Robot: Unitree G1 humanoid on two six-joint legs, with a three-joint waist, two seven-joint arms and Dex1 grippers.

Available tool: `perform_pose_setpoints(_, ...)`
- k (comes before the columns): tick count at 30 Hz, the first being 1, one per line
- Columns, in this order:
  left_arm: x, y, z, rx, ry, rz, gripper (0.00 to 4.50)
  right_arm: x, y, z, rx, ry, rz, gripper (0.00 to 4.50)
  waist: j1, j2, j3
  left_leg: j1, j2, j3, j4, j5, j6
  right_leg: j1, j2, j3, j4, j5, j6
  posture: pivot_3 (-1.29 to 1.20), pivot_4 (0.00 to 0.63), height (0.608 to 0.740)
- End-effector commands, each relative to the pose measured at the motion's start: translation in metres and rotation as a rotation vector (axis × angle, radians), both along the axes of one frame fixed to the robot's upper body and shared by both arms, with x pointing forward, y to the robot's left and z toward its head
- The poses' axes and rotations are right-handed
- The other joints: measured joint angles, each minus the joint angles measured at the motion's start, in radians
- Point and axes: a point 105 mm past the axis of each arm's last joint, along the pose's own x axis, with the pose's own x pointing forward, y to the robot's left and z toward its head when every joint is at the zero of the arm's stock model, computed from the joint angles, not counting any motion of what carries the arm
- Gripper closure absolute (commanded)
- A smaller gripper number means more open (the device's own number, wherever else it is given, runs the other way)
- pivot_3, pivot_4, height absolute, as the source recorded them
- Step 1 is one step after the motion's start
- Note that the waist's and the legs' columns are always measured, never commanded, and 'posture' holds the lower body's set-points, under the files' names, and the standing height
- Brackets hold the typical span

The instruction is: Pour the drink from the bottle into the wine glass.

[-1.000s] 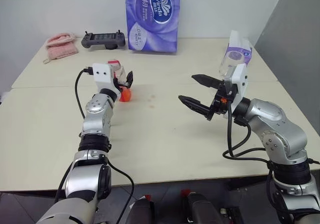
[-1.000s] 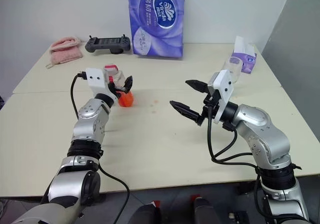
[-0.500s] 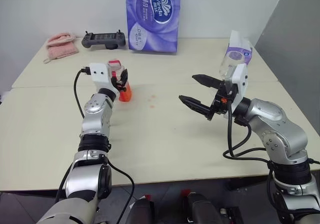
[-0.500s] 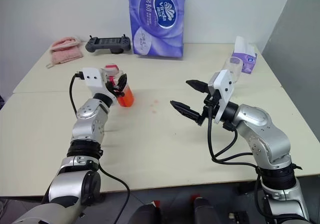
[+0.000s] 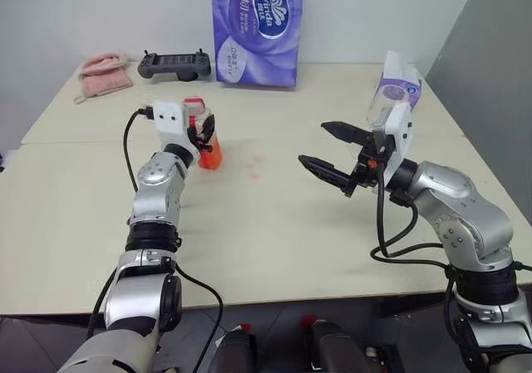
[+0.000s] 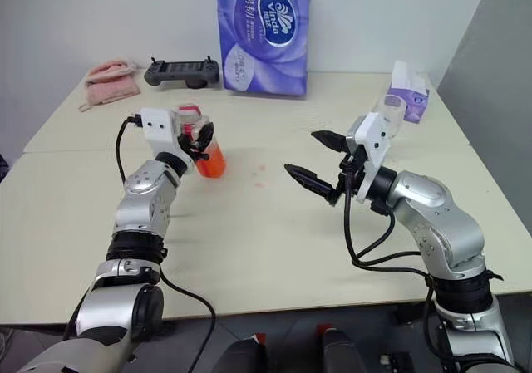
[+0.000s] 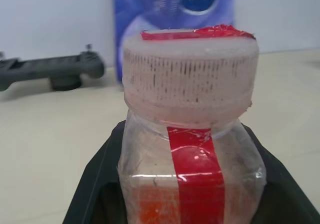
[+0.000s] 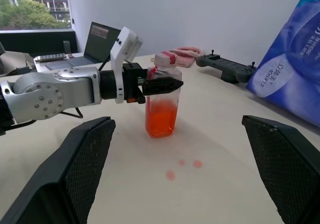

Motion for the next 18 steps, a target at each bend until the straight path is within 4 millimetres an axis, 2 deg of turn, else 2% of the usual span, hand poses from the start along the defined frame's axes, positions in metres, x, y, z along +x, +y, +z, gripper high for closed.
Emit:
perform_pose_setpoints(1,-0.022,-0.056,0.036,0.081,-0.096,-0.296,2.56,-0.006,0.012,0.008,-0.044,-0.048,0.029,0.00,0.002,0.000,0.000,0.000,0.000,0.000,0.000,0.000,0.000,0.000,0.000,0.000,0.000,0.000,0.000,0.00,0.150,0.740)
perform_pose_setpoints(5,-0.055,-0.096,0.022,0.086,-0.055,-0.586,2.56,-0.004,0.018,0.009,-0.037,-0.037,0.026,0.00,0.000,0.000,0.000,0.000,-0.001,-0.001,0.001,0.000,0.000,0.001,-0.001,0.000,0.000,0.000,0.000,0.00,0.150,0.740)
perform_pose_setpoints(8,-0.070,-0.109,0.016,0.073,-0.021,-0.702,2.56,-0.002,0.021,0.013,-0.013,-0.029,0.009,0.00,-0.005,0.002,0.001,0.000,0.000,-0.001,0.001,0.000,0.000,0.001,-0.001,-0.001,0.000,0.000,0.000,0.00,0.150,0.740)
perform_pose_setpoints(12,-0.087,-0.121,0.011,0.068,0.016,-0.830,2.56,-0.002,0.022,0.017,0.005,-0.023,-0.011,0.00,-0.005,0.002,0.001,0.000,0.000,-0.002,0.001,0.000,0.000,0.000,0.000,-0.002,0.000,0.000,-0.001,0.00,0.150,0.740)
perform_pose_setpoints(18,-0.099,-0.128,0.008,0.105,0.018,-0.915,2.56,-0.005,0.022,0.013,0.006,0.017,-0.018,0.00,-0.002,0.002,0.001,0.000,0.000,-0.003,0.001,0.000,0.000,0.001,-0.001,-0.002,0.000,0.000,-0.001,0.00,0.150,0.740)
